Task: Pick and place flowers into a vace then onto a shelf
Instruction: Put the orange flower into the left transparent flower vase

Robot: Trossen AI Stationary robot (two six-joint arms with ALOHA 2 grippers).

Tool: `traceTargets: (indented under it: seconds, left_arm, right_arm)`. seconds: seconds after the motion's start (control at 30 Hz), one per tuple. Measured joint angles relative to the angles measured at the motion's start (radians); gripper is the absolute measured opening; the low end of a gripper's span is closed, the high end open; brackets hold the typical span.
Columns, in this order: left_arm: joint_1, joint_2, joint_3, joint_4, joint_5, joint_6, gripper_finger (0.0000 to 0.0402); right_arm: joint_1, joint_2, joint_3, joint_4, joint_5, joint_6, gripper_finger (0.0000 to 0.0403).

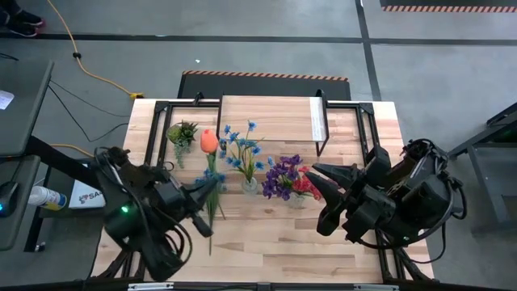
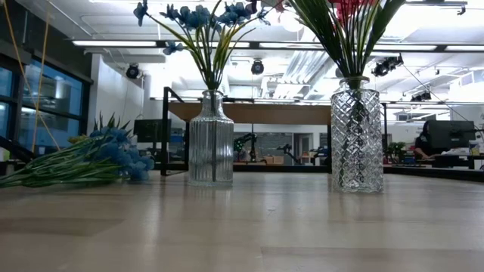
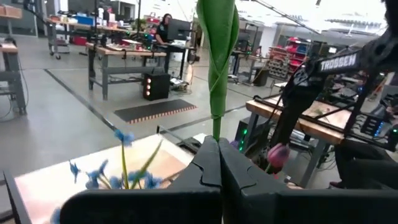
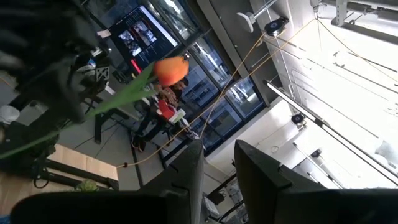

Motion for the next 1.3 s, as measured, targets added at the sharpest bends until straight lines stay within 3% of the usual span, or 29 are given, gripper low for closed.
traceTargets:
  seconds: [0.13, 0.3, 0.47, 0.57, 0.73, 0.87, 1.03, 1.17, 1.3]
  left_arm:
    - [-0.025, -0.002, 0.147, 0.044, -0.004, 0.251, 0.002]
    - [-0.025, 0.0, 0.251, 0.323, -0.003, 0.752, 0.002]
    - [-0.025, -0.006, 0.263, 0.671, -0.001, 1.229, 0.002]
    - [-0.024, -0.006, 0.263, 0.857, 0.047, 1.432, 0.002]
    - [-0.024, -0.007, 0.263, 1.127, 0.209, 1.731, 0.002]
    - [-0.024, -0.008, 0.263, 1.216, 0.254, 1.848, 0.002]
    - [-0.023, 0.005, 0.257, 1.189, 0.295, 1.814, 0.002]
    - [-0.024, 0.014, 0.178, 1.245, 0.327, 1.793, 0.002]
    - [-0.041, 0.014, 0.067, 1.414, 0.372, 1.865, 0.002]
  right_arm:
    - [0.0, 0.0, 0.0, 0.0, 0.0, 0.0, 0.0083]
    - [0.0, 0.0, 0.0, 0.0, 0.001, 0.0, 0.0083]
    - [-0.004, 0.0, 0.0, 0.0, 0.0, 0.0, 0.0083]
    - [-0.013, 0.0, 0.0, 0.0, -0.001, 0.0, 0.0083]
    - [-0.036, 0.0, 0.0, 0.0, 0.005, 0.0, 0.0083]
    - [-0.04, 0.0, 0.0, 0.0, 0.024, 0.006, 0.0083]
    - [-0.031, 0.0, 0.0, -0.004, 0.027, 0.007, 0.0083]
    - [-0.025, 0.0, 0.0, -0.015, 0.028, 0.007, 0.0083]
    - [-0.024, 0.0, 0.0, -0.026, 0.028, 0.007, 0.0083]
